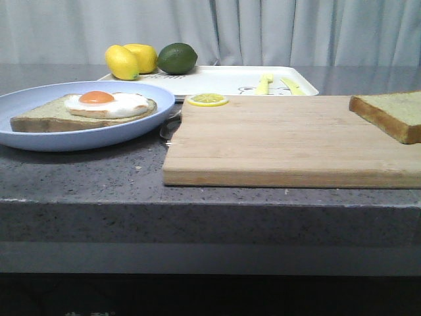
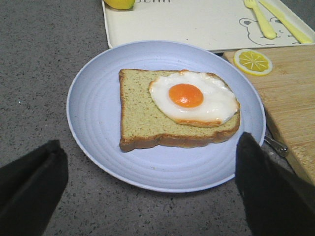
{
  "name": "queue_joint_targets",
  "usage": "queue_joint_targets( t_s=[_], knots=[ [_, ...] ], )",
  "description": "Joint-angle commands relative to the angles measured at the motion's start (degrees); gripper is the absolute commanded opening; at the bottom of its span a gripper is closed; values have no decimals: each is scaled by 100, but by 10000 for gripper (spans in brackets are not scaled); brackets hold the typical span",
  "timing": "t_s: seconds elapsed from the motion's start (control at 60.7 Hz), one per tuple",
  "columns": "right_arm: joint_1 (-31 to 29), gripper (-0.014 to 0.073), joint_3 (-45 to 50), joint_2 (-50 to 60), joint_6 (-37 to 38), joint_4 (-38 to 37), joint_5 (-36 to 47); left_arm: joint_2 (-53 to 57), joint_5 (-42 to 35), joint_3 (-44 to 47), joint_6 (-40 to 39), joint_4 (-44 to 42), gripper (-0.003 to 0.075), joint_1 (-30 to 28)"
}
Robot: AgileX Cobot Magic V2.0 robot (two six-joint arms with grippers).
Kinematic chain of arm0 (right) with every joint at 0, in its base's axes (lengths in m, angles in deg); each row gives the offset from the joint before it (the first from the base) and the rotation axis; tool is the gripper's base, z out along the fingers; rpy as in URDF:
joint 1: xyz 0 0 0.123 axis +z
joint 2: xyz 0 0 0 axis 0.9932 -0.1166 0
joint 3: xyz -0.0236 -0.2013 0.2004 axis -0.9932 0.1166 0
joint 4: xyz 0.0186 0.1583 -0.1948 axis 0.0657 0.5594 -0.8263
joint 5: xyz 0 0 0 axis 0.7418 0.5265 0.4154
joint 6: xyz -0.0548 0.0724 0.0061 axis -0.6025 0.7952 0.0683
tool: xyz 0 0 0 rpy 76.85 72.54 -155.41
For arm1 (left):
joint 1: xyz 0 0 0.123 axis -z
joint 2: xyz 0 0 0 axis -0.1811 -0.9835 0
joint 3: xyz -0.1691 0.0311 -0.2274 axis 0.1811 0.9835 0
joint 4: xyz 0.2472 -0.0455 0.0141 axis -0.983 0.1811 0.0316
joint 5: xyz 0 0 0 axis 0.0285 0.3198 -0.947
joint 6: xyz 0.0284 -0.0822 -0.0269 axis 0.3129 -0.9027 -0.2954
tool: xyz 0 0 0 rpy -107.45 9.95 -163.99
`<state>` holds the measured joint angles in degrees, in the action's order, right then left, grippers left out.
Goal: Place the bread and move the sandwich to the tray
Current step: 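Lift the bread slice with the right gripper toward the blue plate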
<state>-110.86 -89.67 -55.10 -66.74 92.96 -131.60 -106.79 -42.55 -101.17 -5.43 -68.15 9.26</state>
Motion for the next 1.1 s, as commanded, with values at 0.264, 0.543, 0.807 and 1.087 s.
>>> queue_joint_targets(
  t_s=[0.264, 0.543, 0.807, 1.087],
  knots=[
    [738, -59, -209, 767, -85, 2958, -568, 2, -456, -213, -9, 36, 669, 46],
    [2957, -59, -209, 721, -85, 4114, 1039, 2, -456, -213, -9, 36, 669, 46],
    [4867, -59, -209, 234, -91, 5489, 2948, 2, -456, -213, -9, 36, 669, 46],
    [5763, -59, -767, -920, -431, 6124, 3383, 2, -456, -213, -9, 36, 669, 46]
  ],
)
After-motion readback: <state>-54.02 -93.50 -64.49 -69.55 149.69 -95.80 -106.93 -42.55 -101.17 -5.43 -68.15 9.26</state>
